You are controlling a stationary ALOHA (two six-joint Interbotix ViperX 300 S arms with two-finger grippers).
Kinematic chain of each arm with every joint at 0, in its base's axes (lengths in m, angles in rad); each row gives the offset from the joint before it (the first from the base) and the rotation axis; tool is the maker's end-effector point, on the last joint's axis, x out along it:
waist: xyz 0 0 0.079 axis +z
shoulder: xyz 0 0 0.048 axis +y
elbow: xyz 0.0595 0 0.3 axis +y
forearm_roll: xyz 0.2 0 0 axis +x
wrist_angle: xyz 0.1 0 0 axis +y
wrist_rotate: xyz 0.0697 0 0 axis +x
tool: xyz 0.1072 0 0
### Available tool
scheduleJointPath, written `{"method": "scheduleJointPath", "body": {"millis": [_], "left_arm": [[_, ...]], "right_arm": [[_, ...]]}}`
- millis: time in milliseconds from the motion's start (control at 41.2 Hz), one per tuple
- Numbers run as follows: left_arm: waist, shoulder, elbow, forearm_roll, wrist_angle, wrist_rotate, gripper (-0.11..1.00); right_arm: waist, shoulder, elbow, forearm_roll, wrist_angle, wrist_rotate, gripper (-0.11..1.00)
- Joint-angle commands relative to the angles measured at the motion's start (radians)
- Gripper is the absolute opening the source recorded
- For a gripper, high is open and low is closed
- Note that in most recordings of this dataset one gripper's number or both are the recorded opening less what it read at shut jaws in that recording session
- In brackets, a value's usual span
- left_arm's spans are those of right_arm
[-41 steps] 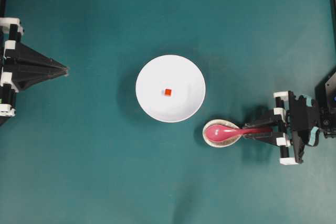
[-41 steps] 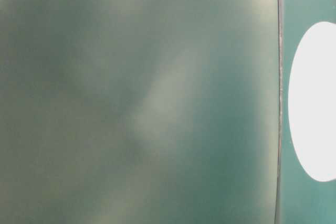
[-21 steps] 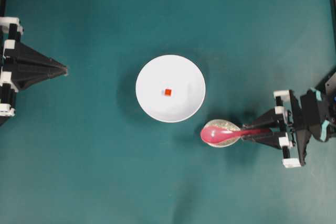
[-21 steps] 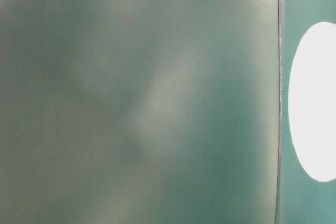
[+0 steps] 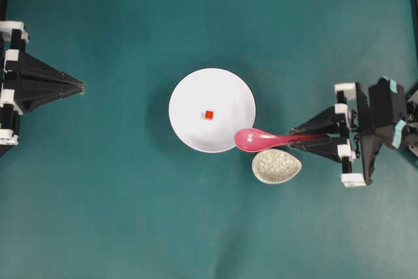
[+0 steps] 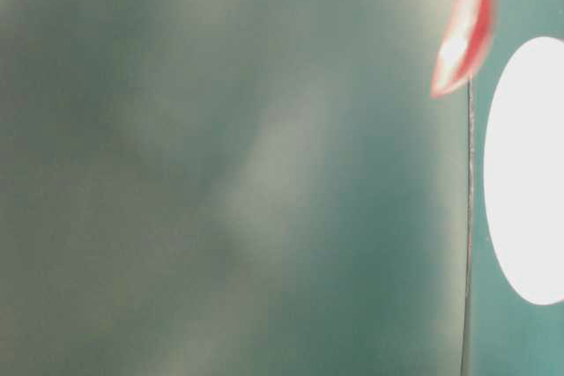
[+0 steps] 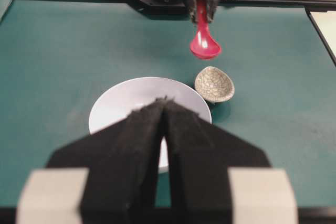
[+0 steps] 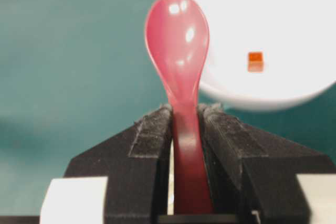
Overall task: Grip the spoon and scoop the red block from the bowl with right arm.
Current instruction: 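Lift the pink spoon from its rest and carry it over the white bowl, then lower the spoon bowl into the white bowl beside the red cube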
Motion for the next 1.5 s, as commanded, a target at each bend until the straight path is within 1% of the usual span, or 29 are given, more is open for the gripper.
{"method": "scheduleJointPath", "body": {"millis": [0,97,170,218,339,485,776,946,1067,1164,1309,1479], "left_arm": [[0.002,0.005,-0.032,0.002,-0.003,0.0,0.0],[0.002,0.003,-0.032,0.002,0.0,0.0,0.0],[0.002,0.003,-0.032,0.002,0.0,0.0,0.0],[0.002,0.003,-0.032,0.002,0.0,0.0,0.0],[0.002,0.002,-0.034,0.002,0.0,0.0,0.0],[0.002,0.002,-0.034,0.002,0.0,0.0,0.0],[0.002,0.0,-0.032,0.002,0.0,0.0,0.0],[0.002,0.0,-0.034,0.002,0.005,0.0,0.0],[0.002,-0.002,-0.034,0.002,0.021,-0.002,0.0],[0.002,-0.002,-0.032,0.003,0.037,0.0,0.0],[0.002,-0.002,-0.034,0.002,0.048,0.0,0.0],[0.005,-0.002,-0.034,0.002,0.046,-0.002,0.0]], "right_arm": [[-0.063,-0.057,-0.072,-0.003,0.13,-0.055,0.25],[-0.121,-0.091,-0.123,-0.005,0.262,-0.115,0.25],[-0.155,-0.106,-0.16,-0.005,0.345,-0.141,0.25],[-0.176,-0.112,-0.186,-0.005,0.397,-0.152,0.25],[-0.218,-0.112,-0.242,-0.005,0.491,-0.155,0.25],[-0.25,-0.104,-0.302,-0.005,0.565,-0.153,0.25],[-0.276,-0.1,-0.383,-0.005,0.634,-0.152,0.25],[-0.308,-0.089,-0.416,-0.005,0.673,-0.135,0.25],[-0.337,-0.071,-0.442,-0.005,0.73,-0.097,0.25],[-0.368,-0.048,-0.471,-0.005,0.802,-0.051,0.25],[-0.414,-0.003,-0.522,-0.006,0.916,-0.002,0.25],[-0.437,0.061,-0.591,-0.032,1.025,0.017,0.25]]}}
